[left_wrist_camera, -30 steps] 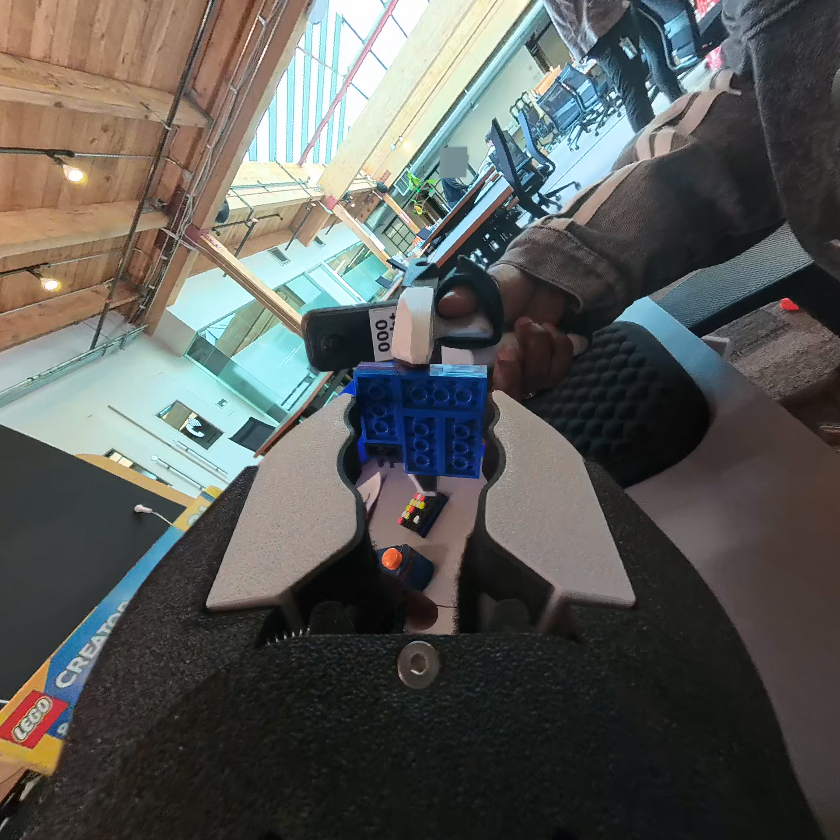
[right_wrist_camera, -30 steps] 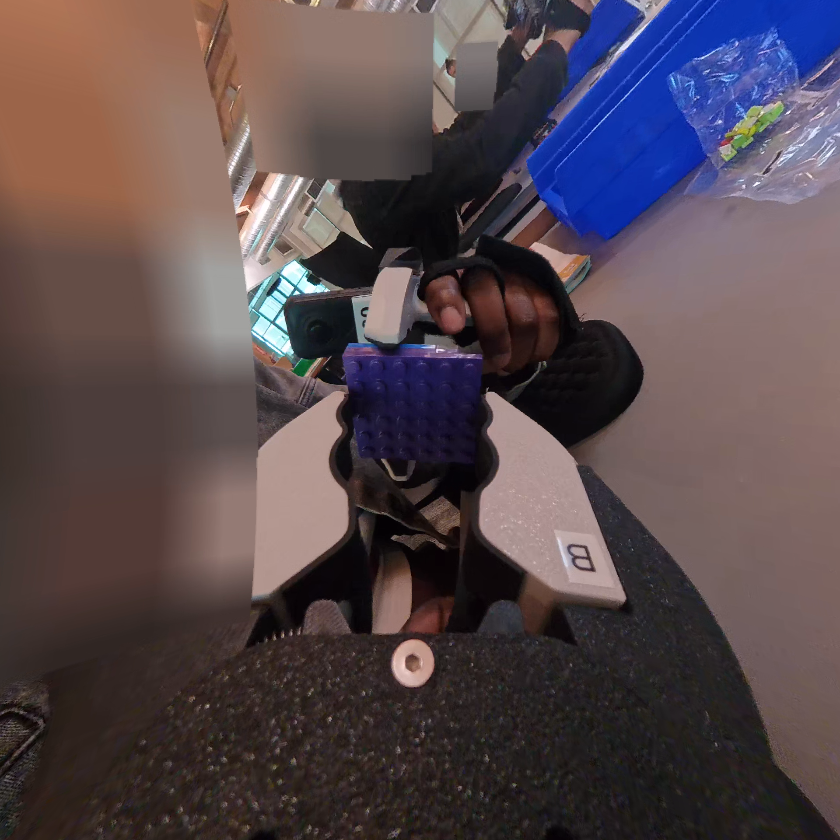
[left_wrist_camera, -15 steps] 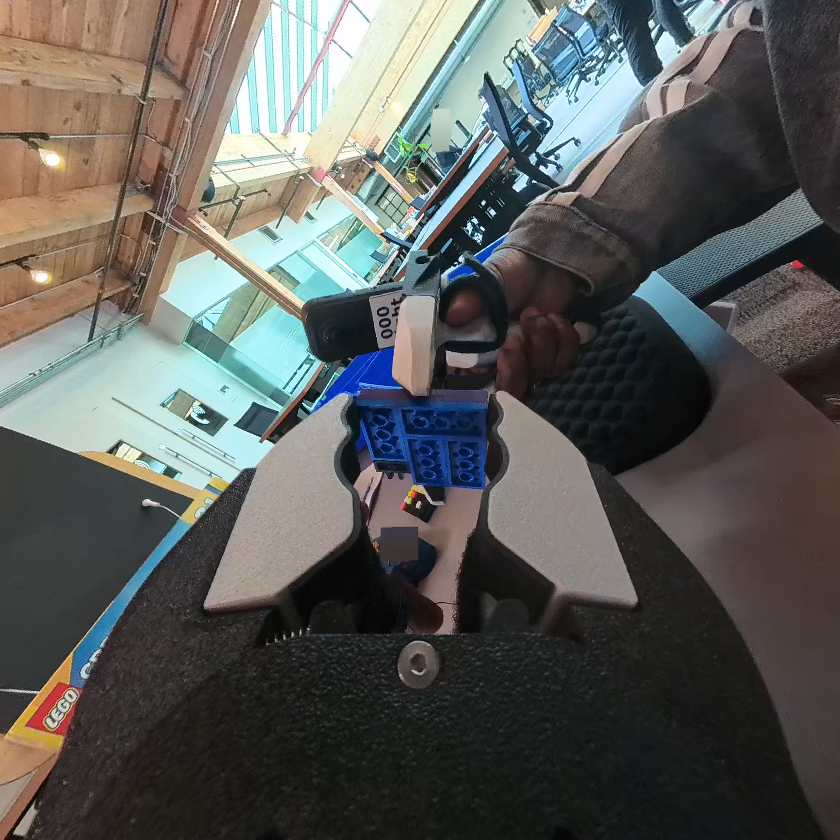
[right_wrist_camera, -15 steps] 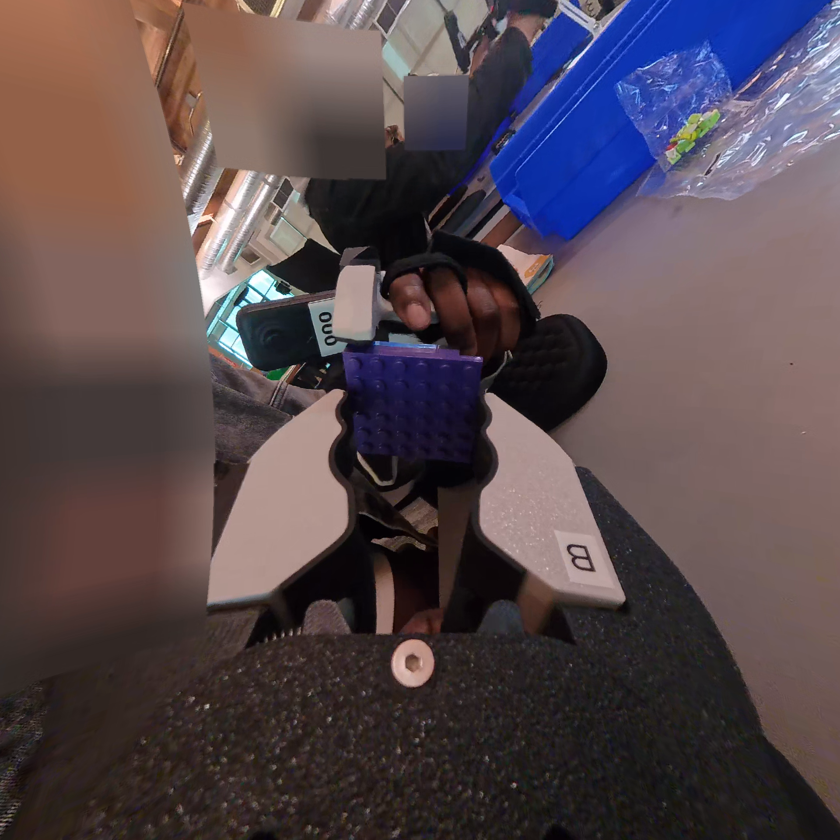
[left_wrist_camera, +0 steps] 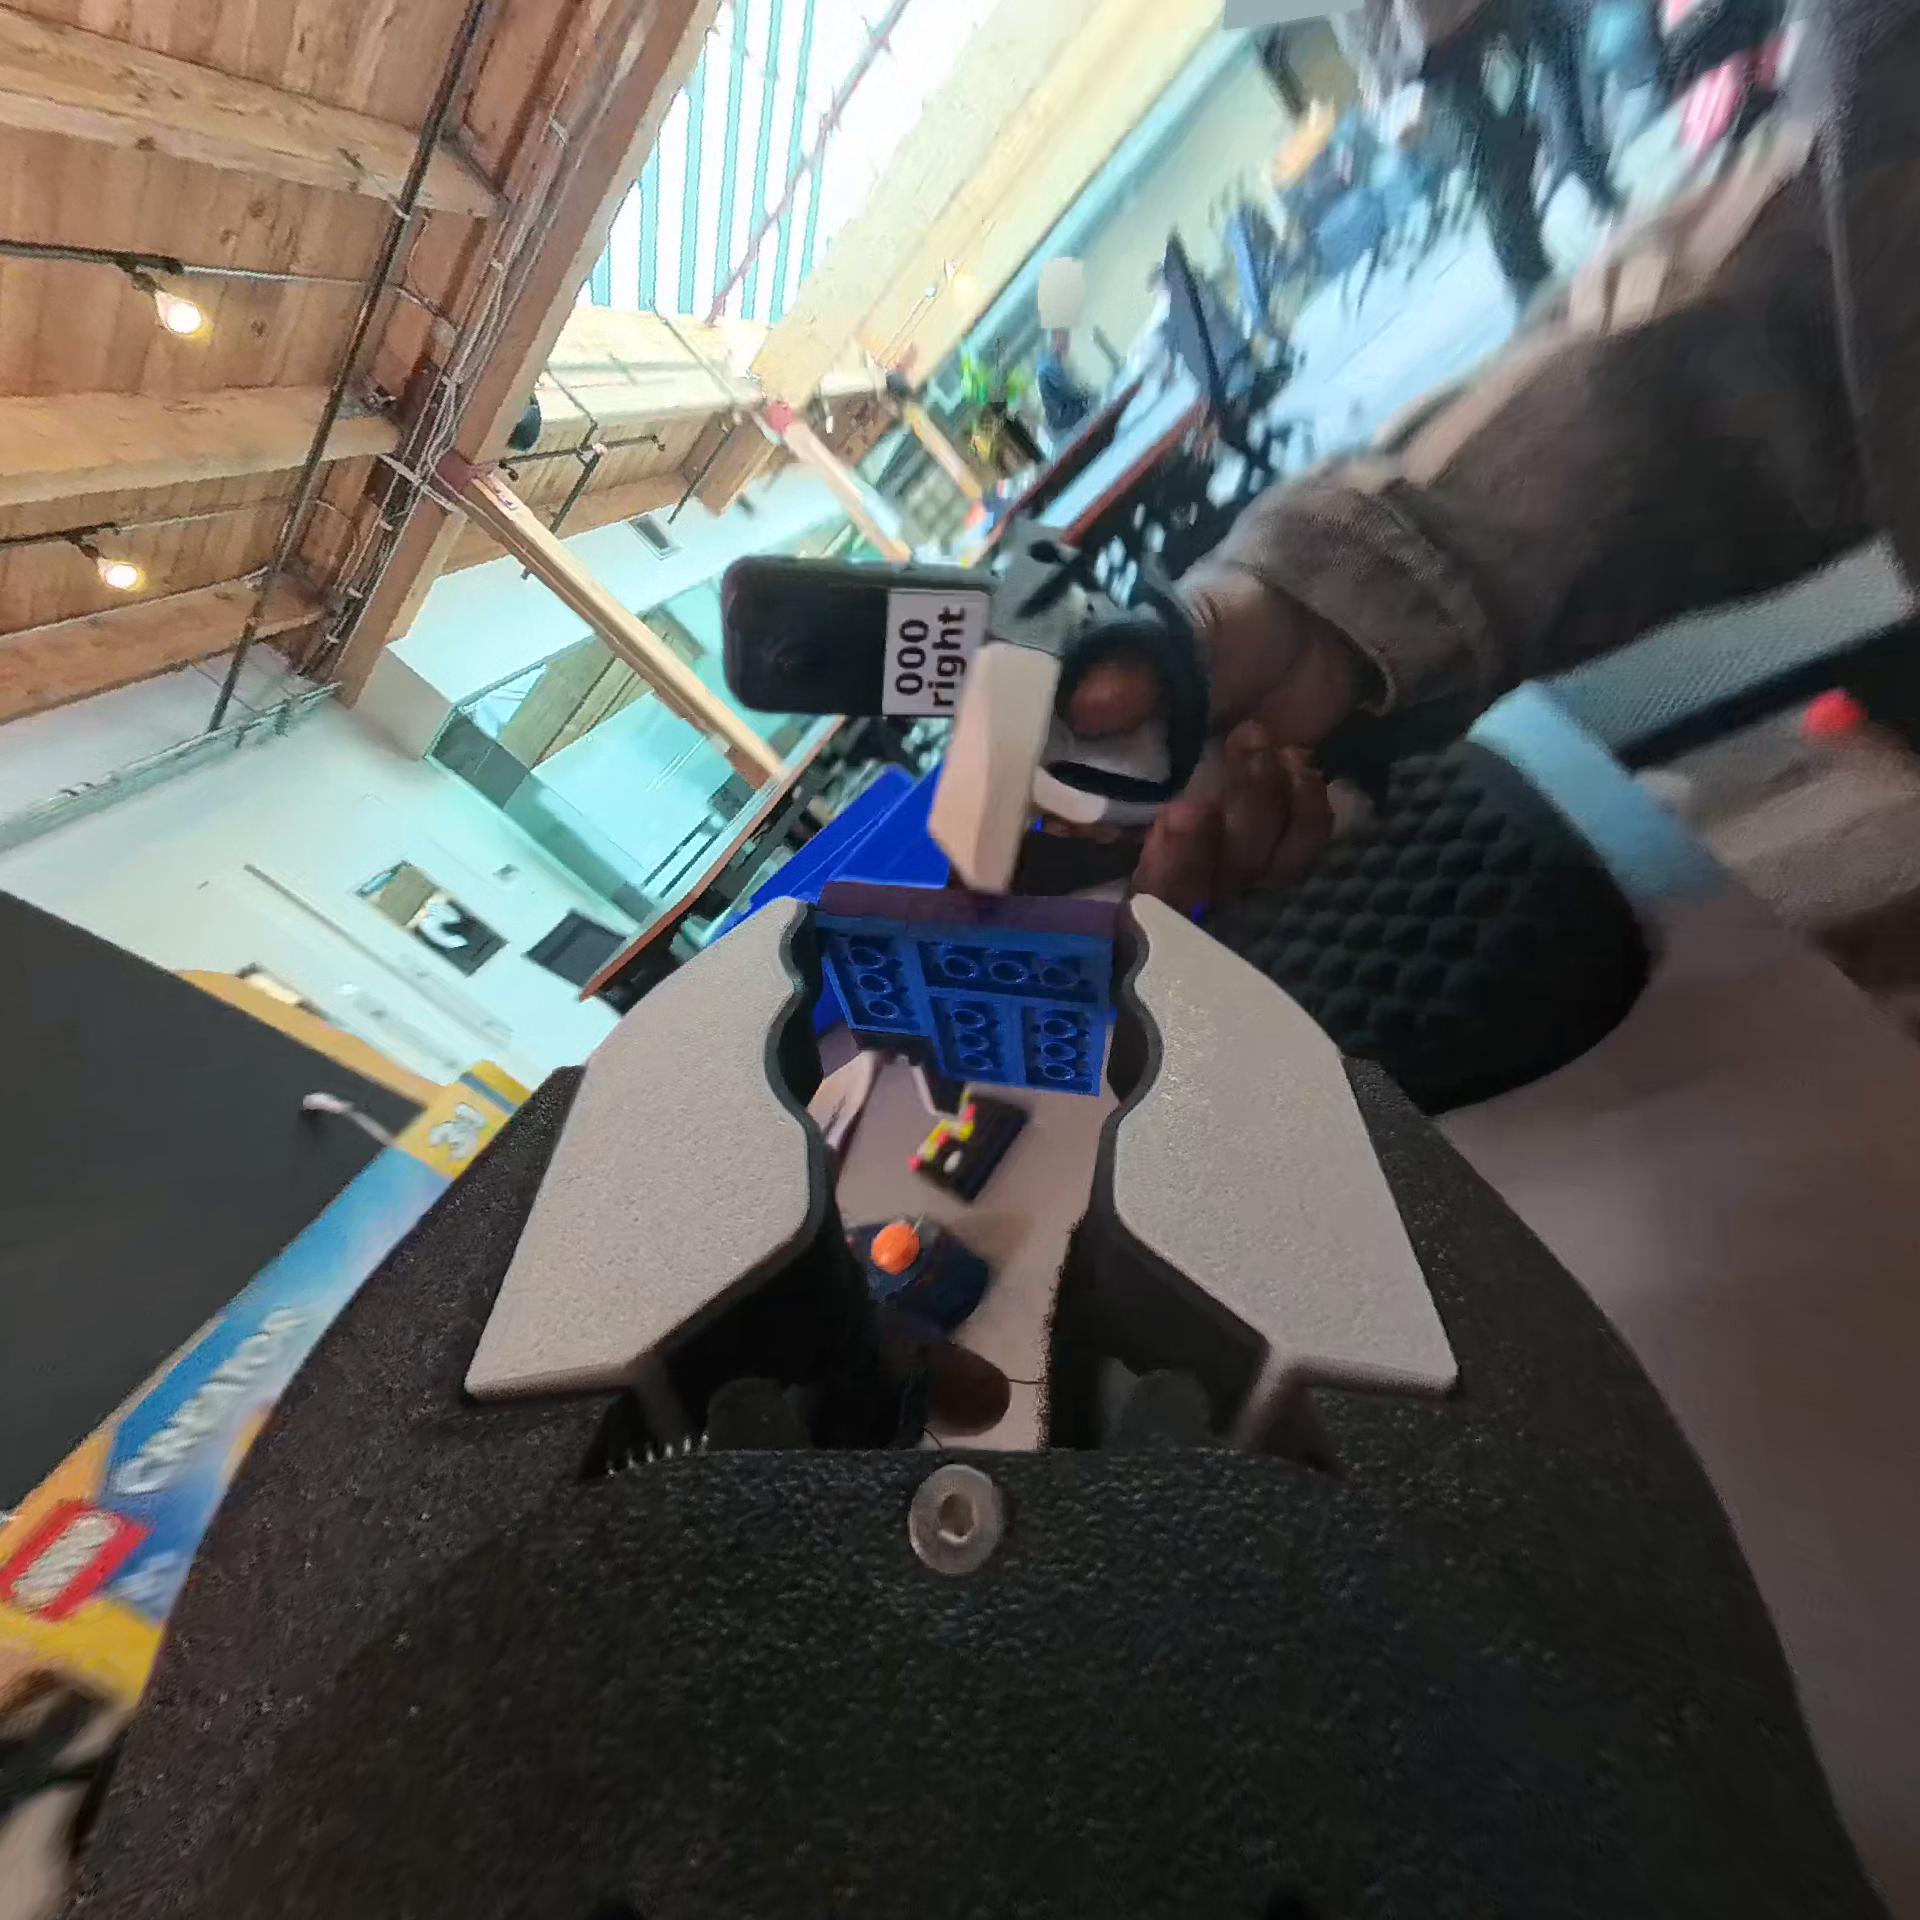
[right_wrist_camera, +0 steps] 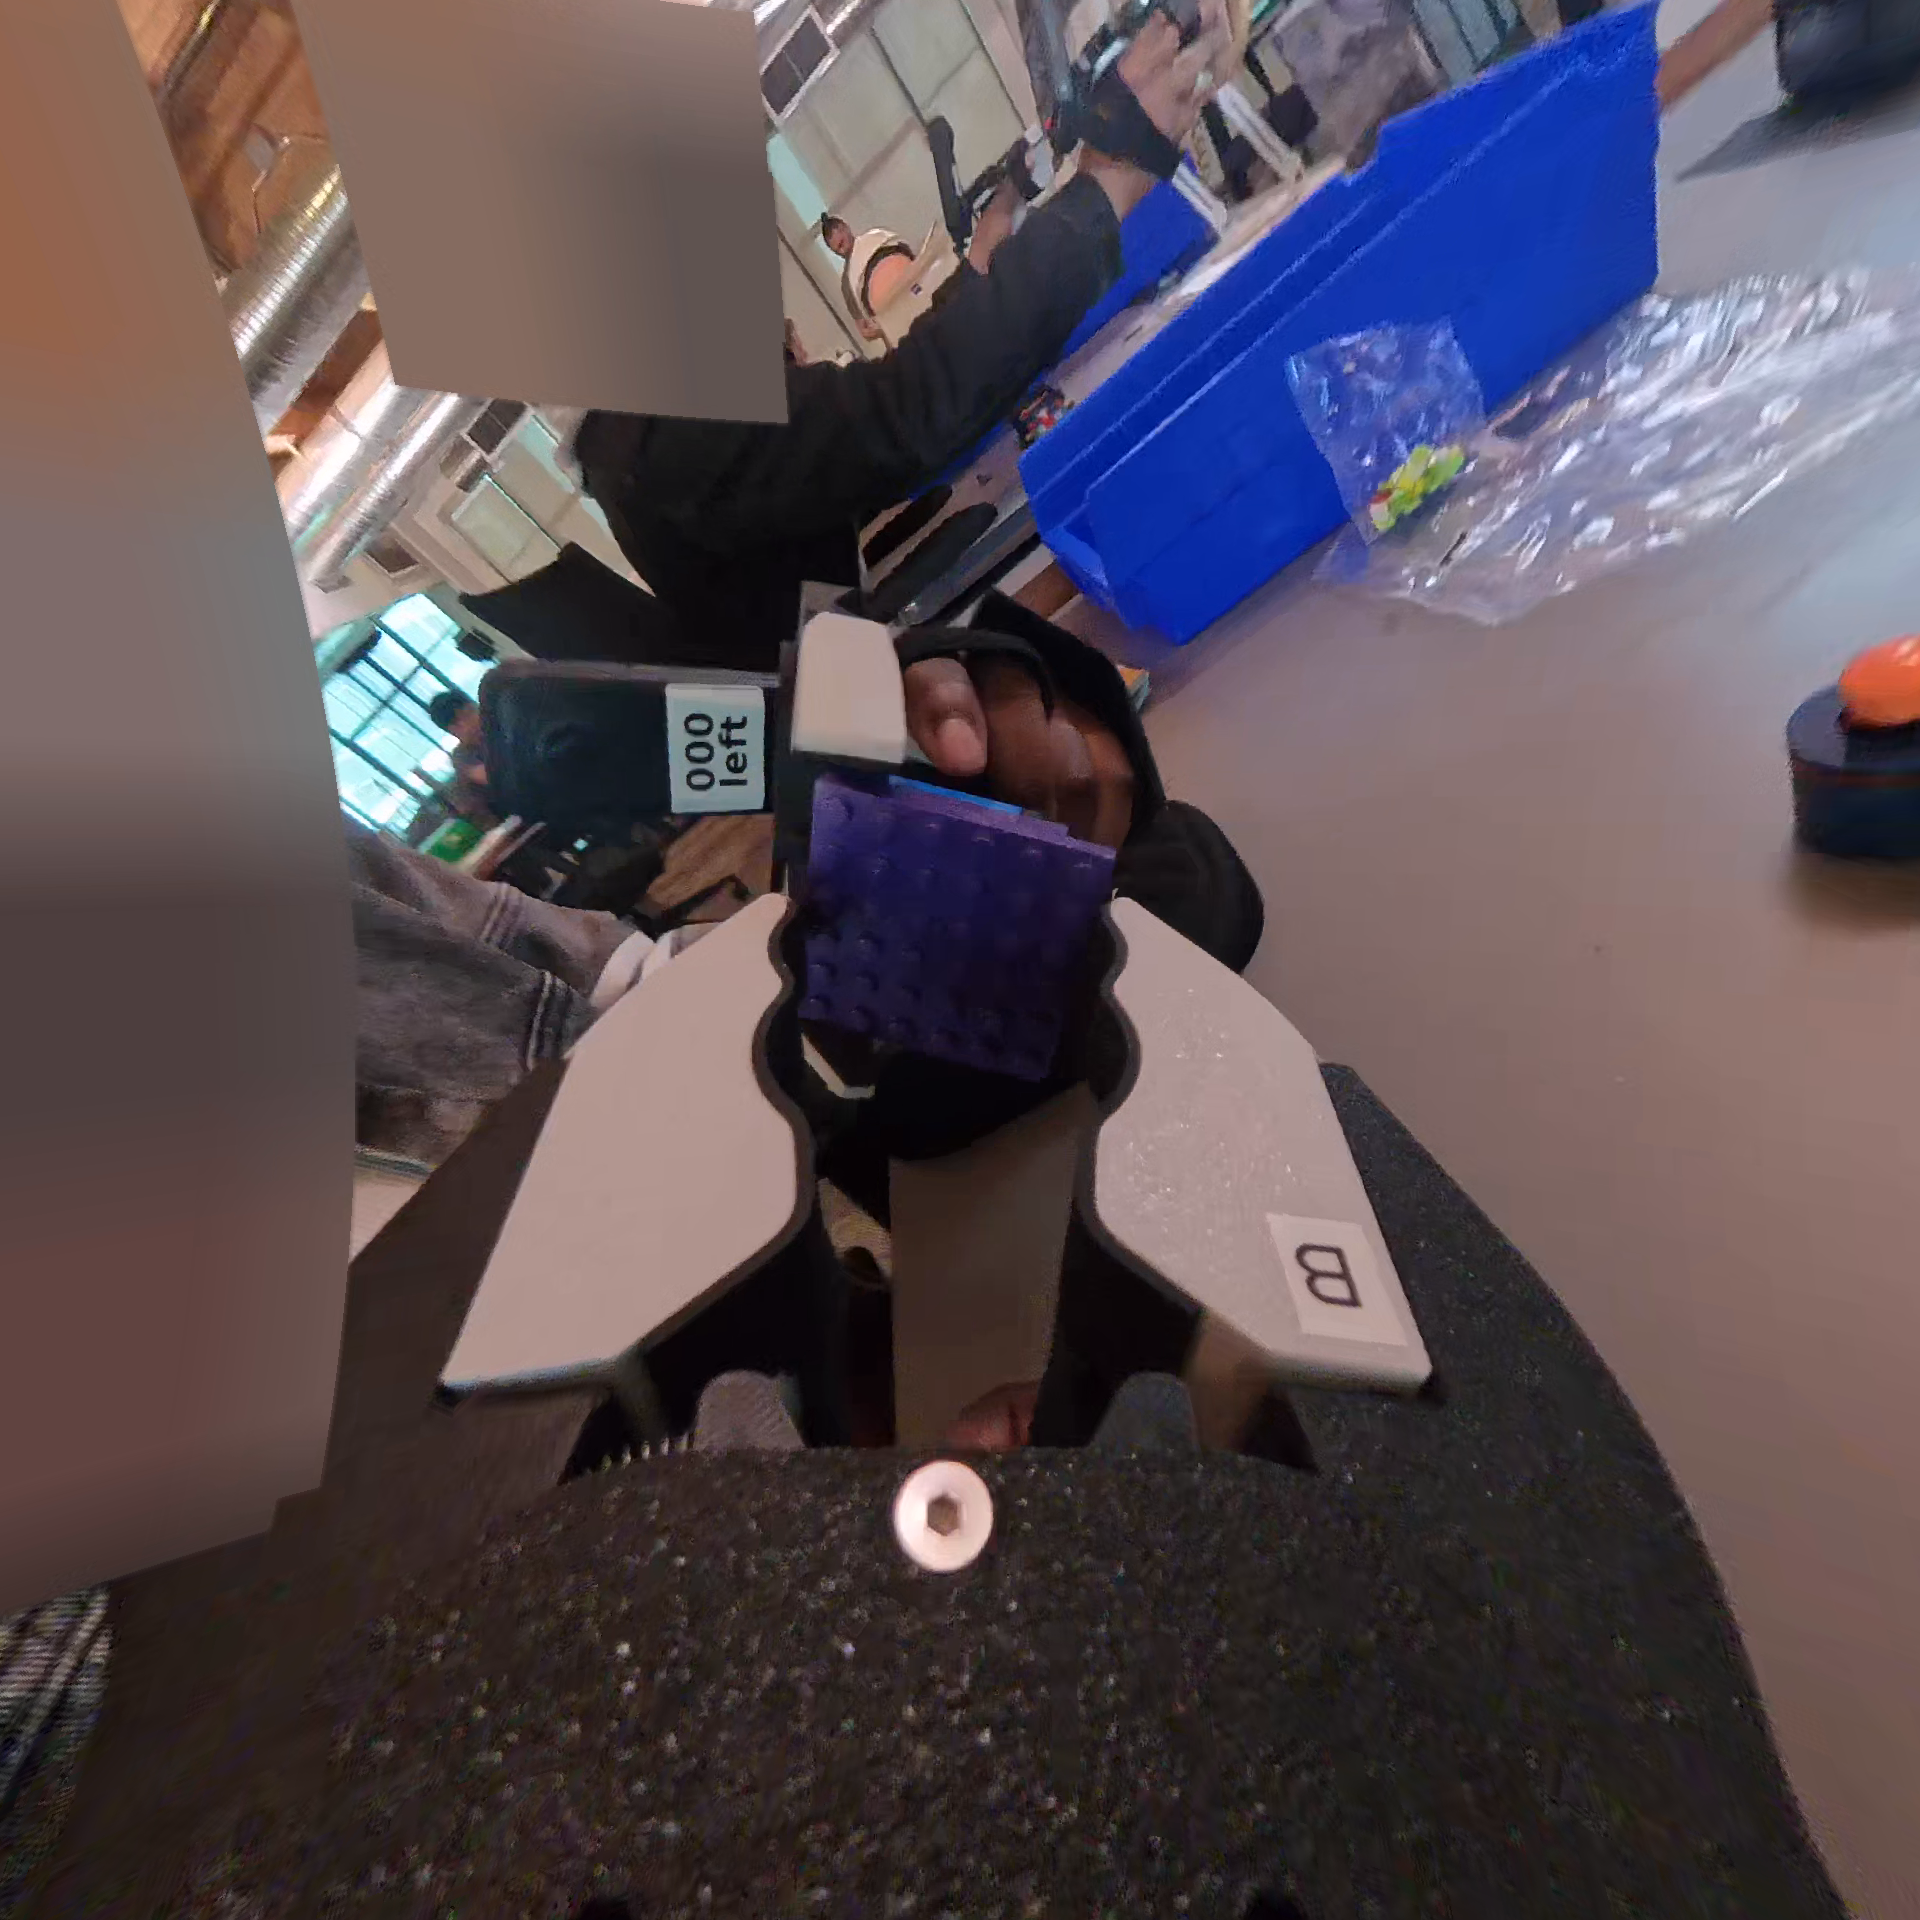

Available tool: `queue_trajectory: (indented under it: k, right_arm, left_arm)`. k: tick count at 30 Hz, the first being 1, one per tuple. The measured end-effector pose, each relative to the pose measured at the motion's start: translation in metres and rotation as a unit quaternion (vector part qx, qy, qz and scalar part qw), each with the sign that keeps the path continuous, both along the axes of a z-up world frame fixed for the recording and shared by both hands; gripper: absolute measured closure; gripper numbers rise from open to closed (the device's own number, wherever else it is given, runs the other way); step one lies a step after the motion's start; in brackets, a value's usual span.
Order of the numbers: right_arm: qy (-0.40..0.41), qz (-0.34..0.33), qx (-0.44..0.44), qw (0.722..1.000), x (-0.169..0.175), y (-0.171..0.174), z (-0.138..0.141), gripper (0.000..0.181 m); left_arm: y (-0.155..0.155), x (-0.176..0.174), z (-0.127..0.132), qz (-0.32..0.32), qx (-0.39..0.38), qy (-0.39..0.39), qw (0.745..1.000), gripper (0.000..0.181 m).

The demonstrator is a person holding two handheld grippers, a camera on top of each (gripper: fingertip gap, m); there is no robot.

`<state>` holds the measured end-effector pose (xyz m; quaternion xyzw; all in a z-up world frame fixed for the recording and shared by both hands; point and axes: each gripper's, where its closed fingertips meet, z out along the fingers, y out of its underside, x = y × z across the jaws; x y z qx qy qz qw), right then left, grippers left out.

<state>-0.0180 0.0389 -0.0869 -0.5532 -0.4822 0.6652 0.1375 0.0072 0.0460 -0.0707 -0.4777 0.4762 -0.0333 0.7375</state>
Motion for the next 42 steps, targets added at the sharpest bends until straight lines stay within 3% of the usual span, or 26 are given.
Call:
queue_trajectory:
  k: [1,3,5,7,15,23,27,33,37,42]
  right_arm:
    - [0.025,-0.001,0.047,0.999,0.002,-0.001,0.005,0.125]
    - [0.068,-0.035,0.159,0.984,0.008,0.011,0.018,0.099]
    - [0.106,-0.063,0.286,0.950,0.013,0.019,0.029,0.105]
    - [0.101,-0.036,0.370,0.923,0.012,0.009,0.025,0.113]
    - [0.083,-0.024,0.425,0.901,0.001,-0.005,0.016,0.131]
    - [0.061,-0.029,0.477,0.876,0.002,-0.002,0.004,0.131]
    - [0.141,-0.055,0.440,0.885,0.009,-0.002,0.022,0.133]
    - [0.187,-0.079,0.384,0.901,0.009,0.000,0.025,0.133]
    - [0.235,-0.077,0.221,0.943,0.006,-0.005,0.034,0.133]
    - [0.276,-0.087,0.118,0.950,0.003,-0.007,0.042,0.132]
  left_arm:
    - [-0.003,-0.003,0.008,-0.025,-0.017,-0.044,0.999,0.128]
    - [-0.006,-0.014,0.020,-0.082,-0.086,-0.151,0.981,0.128]
    - [-0.011,-0.021,0.034,-0.146,-0.122,-0.248,0.950,0.128]
    - [-0.013,-0.019,0.038,-0.176,-0.140,-0.277,0.934,0.128]
    - [-0.009,-0.013,0.026,-0.149,-0.150,-0.232,0.949,0.128]
    - [-0.005,-0.010,0.013,-0.130,-0.179,-0.193,0.956,0.128]
    - [-0.007,-0.015,0.015,-0.141,-0.202,-0.207,0.947,0.128]
    - [-0.005,-0.016,0.017,-0.148,-0.214,-0.228,0.938,0.128]
    - [-0.010,-0.016,0.037,-0.172,-0.172,-0.285,0.927,0.123]
    - [-0.008,-0.017,0.050,-0.170,-0.177,-0.333,0.910,0.127]
